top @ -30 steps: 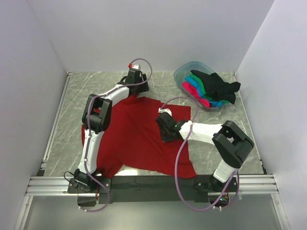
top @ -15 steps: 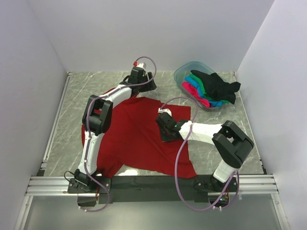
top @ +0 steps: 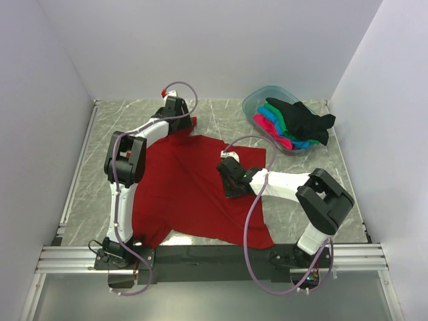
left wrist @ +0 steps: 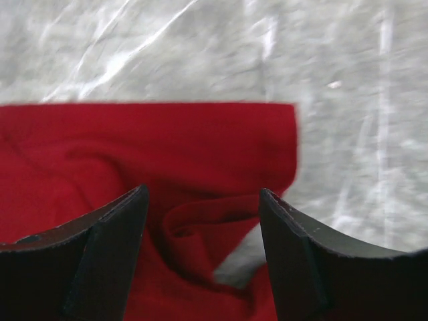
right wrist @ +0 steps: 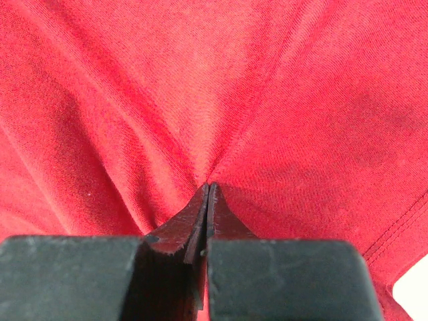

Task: Fold and stack the t-shirts
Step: Smooth out wrinkles on the flatten tshirt

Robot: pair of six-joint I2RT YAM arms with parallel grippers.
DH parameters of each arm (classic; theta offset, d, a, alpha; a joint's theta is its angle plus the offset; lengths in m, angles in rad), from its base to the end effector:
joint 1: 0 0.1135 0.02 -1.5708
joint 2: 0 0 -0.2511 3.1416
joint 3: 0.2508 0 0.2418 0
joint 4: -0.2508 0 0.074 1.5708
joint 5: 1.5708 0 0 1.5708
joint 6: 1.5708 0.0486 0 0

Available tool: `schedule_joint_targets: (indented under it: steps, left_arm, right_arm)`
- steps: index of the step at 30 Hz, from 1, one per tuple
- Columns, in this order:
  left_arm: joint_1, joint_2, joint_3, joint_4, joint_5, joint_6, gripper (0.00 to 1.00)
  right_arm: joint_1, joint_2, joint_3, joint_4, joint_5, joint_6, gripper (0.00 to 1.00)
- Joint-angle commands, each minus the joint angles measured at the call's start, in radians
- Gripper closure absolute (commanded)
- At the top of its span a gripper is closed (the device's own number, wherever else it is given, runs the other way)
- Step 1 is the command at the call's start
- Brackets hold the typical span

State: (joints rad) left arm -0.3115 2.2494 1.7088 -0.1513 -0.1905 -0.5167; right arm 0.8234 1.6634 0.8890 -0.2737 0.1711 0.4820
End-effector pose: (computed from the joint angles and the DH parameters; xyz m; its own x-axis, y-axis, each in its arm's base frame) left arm 0.4817 -0.1454 0.1622 -0.6081 -0.3138 -0.7292 -0.1590 0.9481 -0.2754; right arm 0.2191 0.2243 0.1370 -0.8301 -0.2237 -0.5107 -0.3162 0.9433 0.1007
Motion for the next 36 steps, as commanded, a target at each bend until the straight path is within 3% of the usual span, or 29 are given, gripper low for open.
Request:
schedule_joint_targets:
  steps: [1,5,12,19,22,23,25,32,36]
  left_arm:
    - [-0.018,-0.059,-0.052,0.028,-0.078,0.02,0.27]
    - [-0.018,-0.079,-0.087,0.045,-0.055,0.021,0.27]
    - [-0.024,-0.128,-0.167,0.117,0.034,-0.005,0.45]
    - [-0.052,-0.143,-0.153,0.119,-0.013,0.009,0.62]
    - [-0.072,-0.137,-0.118,0.118,-0.027,0.03,0.79]
    - [-0.084,-0.133,-0.107,0.116,-0.033,0.037,0.9]
    - [-0.098,-0.122,-0.072,0.102,-0.044,0.058,0.99]
    - [-0.184,-0.091,-0.002,0.079,-0.158,0.136,1.0]
    - [-0.207,-0.093,-0.029,0.082,-0.127,0.142,1.0]
  right_arm:
    - [0.023,0.05,-0.061,-0.104,-0.065,0.012,1.0]
    - [0.025,0.05,-0.056,-0.107,-0.064,0.013,1.0]
    - [0.033,0.059,-0.047,-0.11,-0.065,0.018,1.0]
    - [0.042,0.061,-0.045,-0.11,-0.062,0.021,1.0]
    - [0.046,0.062,-0.045,-0.111,-0.062,0.024,1.0]
    - [0.048,0.061,-0.045,-0.111,-0.062,0.026,1.0]
    - [0.049,0.059,-0.047,-0.11,-0.061,0.027,1.0]
    - [0.051,0.059,-0.053,-0.111,-0.059,0.026,1.0]
    - [0.052,0.062,-0.056,-0.107,-0.062,0.029,1.0]
